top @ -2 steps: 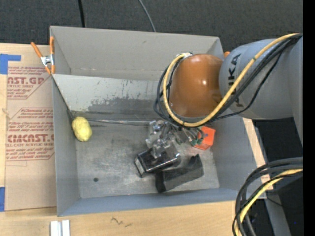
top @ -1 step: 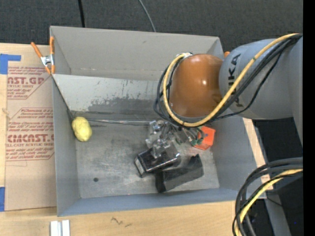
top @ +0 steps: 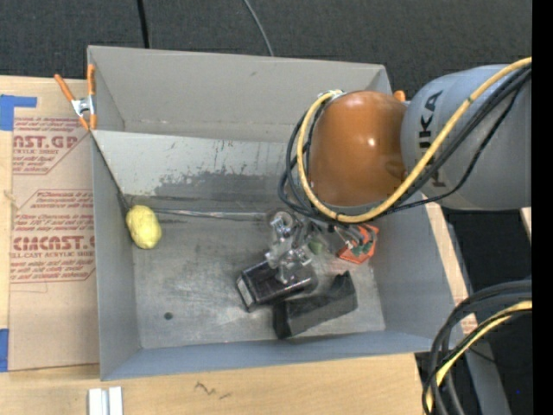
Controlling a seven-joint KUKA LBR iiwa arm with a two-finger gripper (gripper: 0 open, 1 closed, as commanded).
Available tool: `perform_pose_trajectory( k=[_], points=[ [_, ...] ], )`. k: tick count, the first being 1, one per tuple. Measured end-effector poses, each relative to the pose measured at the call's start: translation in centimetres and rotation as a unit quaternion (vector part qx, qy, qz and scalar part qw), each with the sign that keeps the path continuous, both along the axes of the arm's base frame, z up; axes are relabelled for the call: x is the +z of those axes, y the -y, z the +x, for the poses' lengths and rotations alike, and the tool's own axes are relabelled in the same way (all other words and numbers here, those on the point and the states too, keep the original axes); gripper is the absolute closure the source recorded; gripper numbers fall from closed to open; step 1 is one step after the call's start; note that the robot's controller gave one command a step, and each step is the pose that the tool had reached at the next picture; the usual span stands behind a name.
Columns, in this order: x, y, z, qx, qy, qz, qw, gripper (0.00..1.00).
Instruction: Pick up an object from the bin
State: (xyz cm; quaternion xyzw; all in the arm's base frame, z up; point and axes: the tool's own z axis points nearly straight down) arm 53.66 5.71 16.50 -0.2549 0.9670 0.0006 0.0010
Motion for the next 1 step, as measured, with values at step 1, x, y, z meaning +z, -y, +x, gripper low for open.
perform_pose_trajectory(
  k=[1],
  points=[
    [5.71,-0.1,-0.19,-0.013,-0.0024,0.0,0.9999,1.0]
  ],
)
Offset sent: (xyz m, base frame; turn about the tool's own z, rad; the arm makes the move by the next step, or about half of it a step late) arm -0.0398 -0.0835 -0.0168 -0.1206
